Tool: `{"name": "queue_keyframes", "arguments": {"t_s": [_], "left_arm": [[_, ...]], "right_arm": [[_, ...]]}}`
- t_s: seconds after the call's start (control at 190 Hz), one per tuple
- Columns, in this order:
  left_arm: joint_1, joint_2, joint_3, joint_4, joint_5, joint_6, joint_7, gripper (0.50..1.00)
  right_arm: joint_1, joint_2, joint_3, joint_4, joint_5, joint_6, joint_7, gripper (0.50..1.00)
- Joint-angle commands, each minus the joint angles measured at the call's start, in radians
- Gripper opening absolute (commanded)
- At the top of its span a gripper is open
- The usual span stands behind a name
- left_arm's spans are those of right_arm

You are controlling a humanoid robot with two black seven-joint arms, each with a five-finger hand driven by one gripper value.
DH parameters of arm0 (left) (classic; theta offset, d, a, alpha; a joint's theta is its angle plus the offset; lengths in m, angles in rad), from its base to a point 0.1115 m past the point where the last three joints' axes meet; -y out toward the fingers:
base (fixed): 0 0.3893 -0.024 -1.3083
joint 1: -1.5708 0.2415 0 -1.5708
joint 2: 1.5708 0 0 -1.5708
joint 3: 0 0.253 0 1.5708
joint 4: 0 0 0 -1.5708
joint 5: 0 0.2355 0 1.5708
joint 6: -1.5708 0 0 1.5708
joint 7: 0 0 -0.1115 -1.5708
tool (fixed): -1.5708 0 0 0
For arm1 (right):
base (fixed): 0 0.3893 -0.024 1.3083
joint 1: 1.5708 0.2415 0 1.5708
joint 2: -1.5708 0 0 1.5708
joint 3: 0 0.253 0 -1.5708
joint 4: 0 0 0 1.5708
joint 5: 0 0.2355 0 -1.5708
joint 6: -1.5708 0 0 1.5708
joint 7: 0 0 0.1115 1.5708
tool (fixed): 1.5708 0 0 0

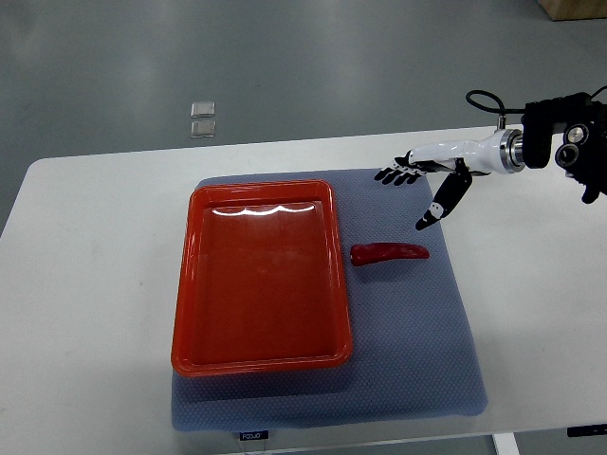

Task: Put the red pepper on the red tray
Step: 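Move the right hand down toward the red pepper beside the tray, then close the right hand's fingers around the red pepper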

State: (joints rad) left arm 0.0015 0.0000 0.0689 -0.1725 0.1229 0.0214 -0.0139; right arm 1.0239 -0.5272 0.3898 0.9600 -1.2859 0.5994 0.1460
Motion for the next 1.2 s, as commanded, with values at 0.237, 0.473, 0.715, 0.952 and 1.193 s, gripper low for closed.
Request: {"name": "queue_keyframes", "arguments": {"t_s": [0.237, 0.473, 0.715, 0.952, 1.193], "left_arm": [[0.000, 0.000, 0.000, -0.001, 0.000, 0.000, 0.000, 1.000], [0.000, 0.000, 0.000, -0.001, 0.000, 0.000, 0.000, 1.000], [0.000, 0.000, 0.000, 0.001, 0.000, 0.000, 0.000, 1.000], [0.000, 0.000, 0.000, -0.001, 0.000, 0.000, 0.000, 1.000], [0.000, 0.000, 0.000, -0.001, 0.000, 0.000, 0.000, 1.000]], "right_arm": [[-0.099, 0.009, -0.126, 0.098, -0.135, -0.259, 0.004, 0.917], [-0.137, 0.038, -0.124, 0.098, -0.164, -0.317, 0.018, 0.919], [-0.143, 0.058, -0.124, 0.089, -0.155, -0.337, 0.017, 0.909], [-0.143, 0.065, -0.127, 0.075, -0.153, -0.359, 0.018, 0.643], [-0.143, 0.070, -0.131, 0.068, -0.158, -0.363, 0.020, 0.500]]}}
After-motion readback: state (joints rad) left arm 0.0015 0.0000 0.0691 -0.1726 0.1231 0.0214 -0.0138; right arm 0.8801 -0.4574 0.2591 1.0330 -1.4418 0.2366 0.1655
